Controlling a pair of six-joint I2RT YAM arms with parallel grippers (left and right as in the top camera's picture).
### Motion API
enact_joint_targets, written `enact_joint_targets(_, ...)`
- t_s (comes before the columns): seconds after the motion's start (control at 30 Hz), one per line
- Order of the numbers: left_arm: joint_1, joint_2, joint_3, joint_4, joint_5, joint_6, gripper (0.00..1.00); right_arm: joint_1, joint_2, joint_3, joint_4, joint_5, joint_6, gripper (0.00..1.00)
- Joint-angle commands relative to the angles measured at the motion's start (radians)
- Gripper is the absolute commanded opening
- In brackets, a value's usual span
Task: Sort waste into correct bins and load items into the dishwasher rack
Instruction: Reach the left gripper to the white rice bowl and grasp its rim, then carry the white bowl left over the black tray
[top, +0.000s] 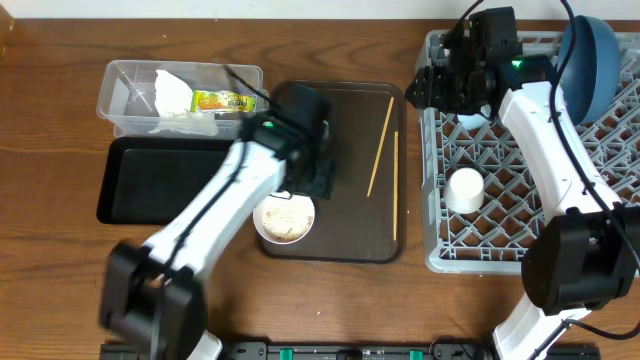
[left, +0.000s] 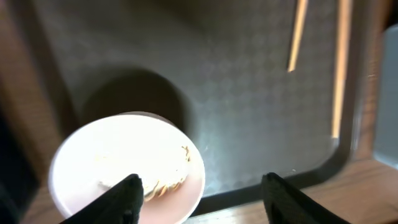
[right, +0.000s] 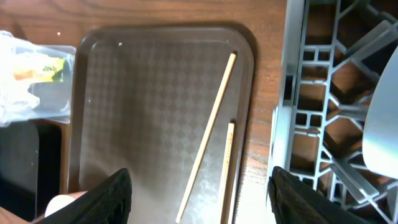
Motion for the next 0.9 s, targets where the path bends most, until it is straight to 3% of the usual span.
enact_joint_targets(0.0,-0.01,0.067,-0.02,-0.006,-0.062,-0.076,0.63,0.003,-0.019,0.007,-0.013,0.007,-0.03,0.69)
enact_joint_targets(0.27,-0.019,0.099,-0.031,0.008,-0.134,-0.253,0.57,0.003,-0.019,0.007,-0.016,0.026,-0.031,0.69)
enact_joint_targets(0.37,-0.036,0.1,-0.06,0.056,-0.135,-0.261,0.56,0.003,-0.019,0.007,-0.016,0.026,-0.034,0.69)
enact_joint_targets(0.73,-0.081,0.1,-0.167,0.179,-0.141,-0.306,0.34,0.003,-0.019,0.007,-0.032,0.026,-0.033,0.7)
enact_joint_targets(0.87,-0.081,0.1,-0.169,0.182,-0.141,-0.306,0.2,0.003,-0.019,0.007,-0.039,0.026,-0.033,0.69)
